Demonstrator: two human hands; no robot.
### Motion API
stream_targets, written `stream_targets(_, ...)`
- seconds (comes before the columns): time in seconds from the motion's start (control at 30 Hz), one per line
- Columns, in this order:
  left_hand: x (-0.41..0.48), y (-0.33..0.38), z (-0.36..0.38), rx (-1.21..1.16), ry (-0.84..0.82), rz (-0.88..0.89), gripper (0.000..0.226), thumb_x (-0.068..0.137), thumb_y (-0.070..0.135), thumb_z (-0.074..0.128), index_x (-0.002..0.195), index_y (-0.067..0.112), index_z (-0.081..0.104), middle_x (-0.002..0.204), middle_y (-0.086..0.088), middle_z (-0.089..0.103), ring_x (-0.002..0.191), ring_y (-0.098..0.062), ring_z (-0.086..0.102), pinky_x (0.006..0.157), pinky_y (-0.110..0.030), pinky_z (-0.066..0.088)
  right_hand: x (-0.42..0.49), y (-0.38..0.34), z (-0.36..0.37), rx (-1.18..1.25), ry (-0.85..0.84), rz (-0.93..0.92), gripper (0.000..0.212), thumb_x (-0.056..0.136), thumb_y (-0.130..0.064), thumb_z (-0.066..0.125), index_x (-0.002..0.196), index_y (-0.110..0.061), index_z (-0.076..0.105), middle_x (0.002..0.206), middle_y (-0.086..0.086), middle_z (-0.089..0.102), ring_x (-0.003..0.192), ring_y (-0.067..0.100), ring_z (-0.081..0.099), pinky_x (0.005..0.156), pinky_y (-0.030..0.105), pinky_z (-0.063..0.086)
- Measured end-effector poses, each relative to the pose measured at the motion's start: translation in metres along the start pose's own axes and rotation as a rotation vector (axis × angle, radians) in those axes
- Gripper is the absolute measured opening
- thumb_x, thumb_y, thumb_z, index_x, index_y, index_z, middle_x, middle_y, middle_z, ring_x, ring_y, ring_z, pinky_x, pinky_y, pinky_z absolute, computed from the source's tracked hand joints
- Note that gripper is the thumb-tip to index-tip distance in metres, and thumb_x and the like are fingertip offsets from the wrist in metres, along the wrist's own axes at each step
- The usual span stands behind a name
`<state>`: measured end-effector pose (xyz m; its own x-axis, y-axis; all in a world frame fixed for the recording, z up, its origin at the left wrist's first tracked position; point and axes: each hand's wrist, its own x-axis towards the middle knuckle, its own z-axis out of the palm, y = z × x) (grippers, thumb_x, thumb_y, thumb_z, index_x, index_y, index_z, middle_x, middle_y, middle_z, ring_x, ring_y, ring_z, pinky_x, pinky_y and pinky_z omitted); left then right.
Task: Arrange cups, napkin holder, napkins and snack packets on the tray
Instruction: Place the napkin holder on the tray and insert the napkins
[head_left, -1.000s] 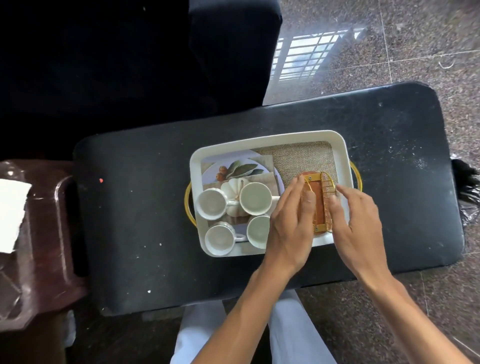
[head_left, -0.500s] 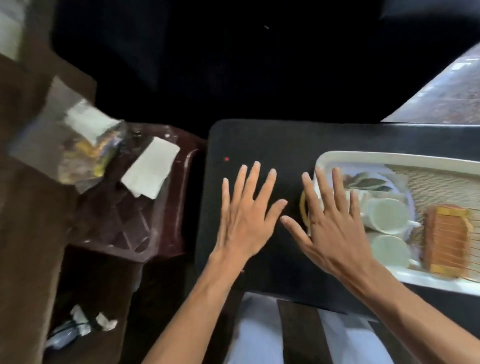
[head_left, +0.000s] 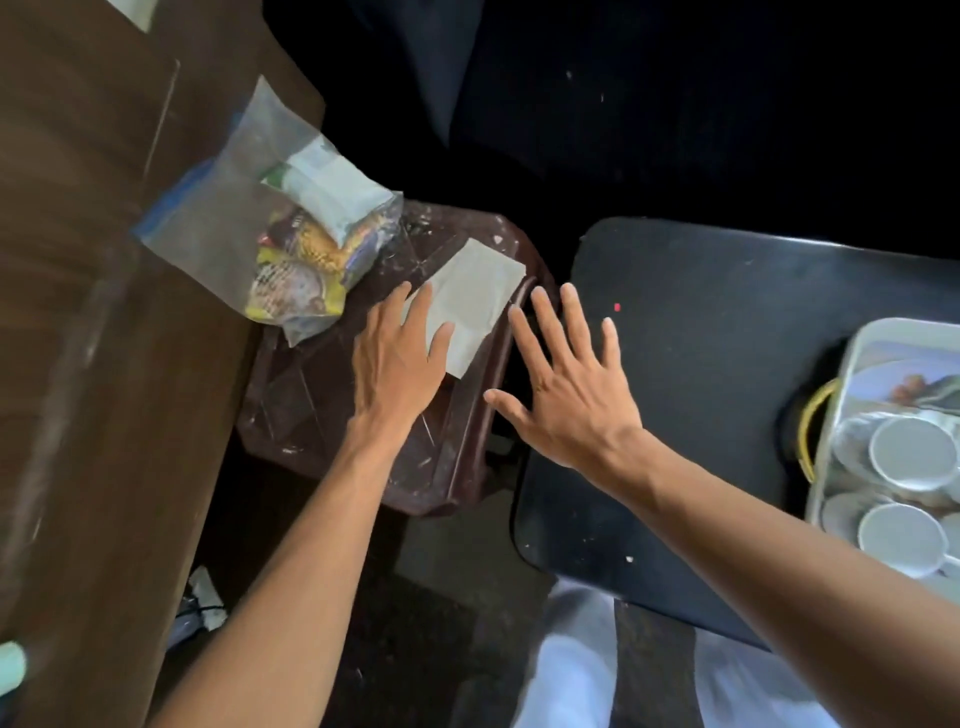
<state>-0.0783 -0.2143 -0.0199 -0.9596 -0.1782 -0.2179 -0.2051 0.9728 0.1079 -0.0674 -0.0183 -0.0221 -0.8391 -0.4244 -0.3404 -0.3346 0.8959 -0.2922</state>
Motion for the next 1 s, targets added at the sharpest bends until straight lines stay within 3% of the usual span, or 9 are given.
stream_targets(0.23,0.02,-0.017,0.003,-0.061,0.002,0.029,0.053,0.094,0.031,0.068,0.142,0.013,0.054,0.131,-0.013,0.06,0.117,-0.037,0.058,0.088,-0.051,0.053,0.027,-0.031,0.014,-0.03,-0.063,0.014,0.084,0.094,-0.072,0.018,0.159,-0.023,-0.003,0.166,0.005,-0.016,0.15,0.029,-0.025,0.119,0.06,-0.003)
stream_targets(0.43,0.03,-0.02,0.002,-0.199,0.036,0.018,0.048,0.09,0.027,0.073,0.135,0.015,0.059,0.118,-0.013,0.063,0.112,-0.036,0.059,0.09,-0.051,0.051,0.032,-0.032,0.019,-0.03,-0.072,0.032,0.081,0.095,-0.071,0.018,0.159,-0.023,0.008,0.167,0.005,-0.014,0.151,0.029,-0.023,0.118,0.062,-0.003)
stream_targets(0.6,0.037,-0.018,-0.006,-0.398,-0.013,-0.105,0.04,0.087,0.023,0.076,0.125,0.019,0.067,0.09,0.003,0.07,0.088,-0.027,0.068,0.078,-0.039,0.056,0.029,-0.027,0.017,0.044,-0.031,0.013,0.078,0.097,-0.066,0.026,0.159,-0.022,0.008,0.167,0.006,-0.01,0.152,0.03,-0.02,0.12,0.061,0.001)
stream_targets(0.67,0.036,-0.015,-0.011,-0.505,-0.04,-0.159,0.026,0.086,0.02,0.076,0.112,0.019,0.074,0.085,0.007,0.07,0.083,-0.024,0.071,0.074,-0.035,0.058,0.024,-0.024,0.014,0.204,0.059,0.041,0.078,0.098,-0.059,0.039,0.158,-0.019,0.012,0.167,0.008,0.0,0.153,0.03,-0.01,0.122,0.057,0.008)
stream_targets(0.8,0.017,0.003,-0.018,-0.798,-0.071,-0.224,0.013,0.089,0.013,0.073,0.091,0.026,0.073,0.088,0.008,0.075,0.085,-0.016,0.072,0.076,-0.038,0.061,0.007,-0.013,0.007,0.828,0.24,0.276,0.071,0.096,-0.043,0.057,0.153,-0.013,0.028,0.159,0.006,0.029,0.147,0.022,0.025,0.118,0.035,0.029)
stream_targets(0.87,0.0,0.022,-0.021,-0.968,-0.109,-0.233,0.018,0.092,0.012,0.072,0.089,0.03,0.071,0.086,0.012,0.076,0.082,-0.007,0.072,0.075,-0.03,0.059,-0.005,-0.003,0.002,1.072,0.226,0.419,0.067,0.095,-0.045,0.059,0.151,-0.017,0.034,0.148,-0.003,0.045,0.134,0.012,0.044,0.105,0.022,0.041)
stream_targets(0.93,-0.018,0.045,-0.02,-1.122,-0.164,-0.263,0.016,0.093,0.012,0.07,0.093,0.027,0.072,0.088,0.009,0.078,0.085,-0.005,0.073,0.079,-0.028,0.06,-0.019,0.009,-0.003,1.214,0.235,0.498,0.054,0.095,-0.048,0.058,0.142,-0.023,0.049,0.129,-0.017,0.059,0.111,-0.003,0.058,0.082,0.009,0.046)
stream_targets(1.0,-0.036,0.071,-0.016,-1.262,-0.228,-0.298,0.013,0.095,0.008,0.068,0.1,0.021,0.071,0.097,0.004,0.08,0.094,-0.012,0.075,0.087,-0.031,0.062,-0.037,0.023,-0.007,1.276,0.286,0.522,0.035,0.097,-0.049,0.054,0.121,-0.027,0.065,0.105,-0.024,0.069,0.091,-0.009,0.063,0.069,0.009,0.047)
